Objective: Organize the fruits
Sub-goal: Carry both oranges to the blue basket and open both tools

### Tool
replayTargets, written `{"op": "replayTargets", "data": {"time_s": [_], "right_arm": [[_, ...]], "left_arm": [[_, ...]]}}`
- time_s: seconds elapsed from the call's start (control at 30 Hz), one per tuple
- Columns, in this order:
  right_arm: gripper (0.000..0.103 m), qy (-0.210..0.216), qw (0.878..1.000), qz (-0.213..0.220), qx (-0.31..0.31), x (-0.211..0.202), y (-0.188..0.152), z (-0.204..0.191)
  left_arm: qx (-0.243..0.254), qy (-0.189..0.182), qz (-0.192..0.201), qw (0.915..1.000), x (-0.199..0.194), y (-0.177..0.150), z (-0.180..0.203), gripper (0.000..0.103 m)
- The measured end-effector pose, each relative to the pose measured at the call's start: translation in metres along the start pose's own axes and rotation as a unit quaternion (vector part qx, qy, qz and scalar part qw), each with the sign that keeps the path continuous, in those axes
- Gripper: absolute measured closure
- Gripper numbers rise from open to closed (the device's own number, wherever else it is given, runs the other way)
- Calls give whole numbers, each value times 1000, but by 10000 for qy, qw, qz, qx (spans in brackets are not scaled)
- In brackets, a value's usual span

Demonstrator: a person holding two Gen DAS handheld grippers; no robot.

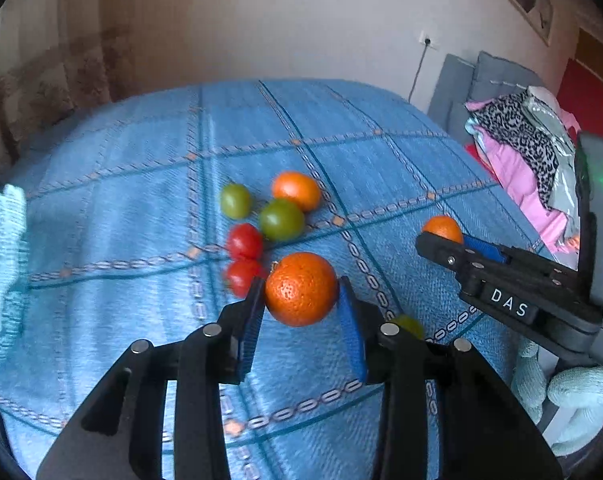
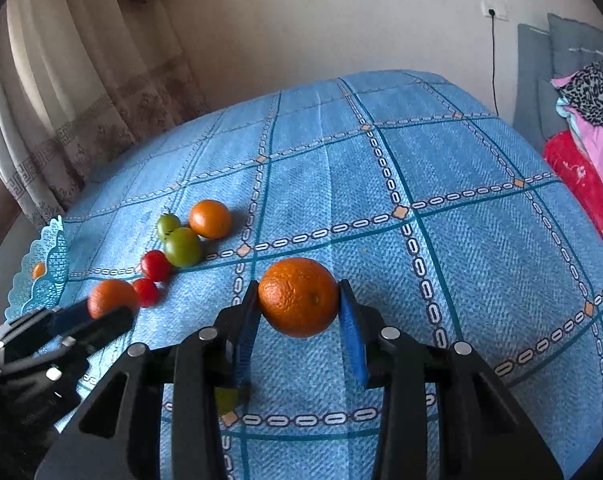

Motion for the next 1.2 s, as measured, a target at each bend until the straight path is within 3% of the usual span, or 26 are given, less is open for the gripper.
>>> {"op": "replayTargets", "data": {"time_s": [0.27,0.43,0.8,0.97,1.07,1.2], "right_arm": [[64,160,9998,103,-50,-17,3,-19],[64,329,9992,117,-210,-22,6,-45],[64,837,9937,-32,-750,-22,8,-135],[64,1043,9885,-86,-1094,-19,6,-187],[64,1181,9843,-109,-1308,-19,4,-218],[64,1381,9777,-105,-1579,-20,3,-260]], "left_arm": [[-298,374,493,9976,-54,10,-52,65],[-543,811,773,9922,-88,10,-98,65],[-1251,1437,971,9769,-130,-7,-198,65],[-1535,1536,1044,9706,-142,-14,-227,63],[-1781,1626,1131,9639,-151,-18,-244,30],[-2003,1760,1331,9546,-172,-19,-264,23]]}}
Point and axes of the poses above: each gripper's, at about its wrist camera, not at the fingertips, and x roughly the way its jaws point, z to its right, y to its top, the point moved 9 cm from there along x, roughly the way its jaws point, and after that the axes turned 2 degrees about x, right-handed, at the moved point
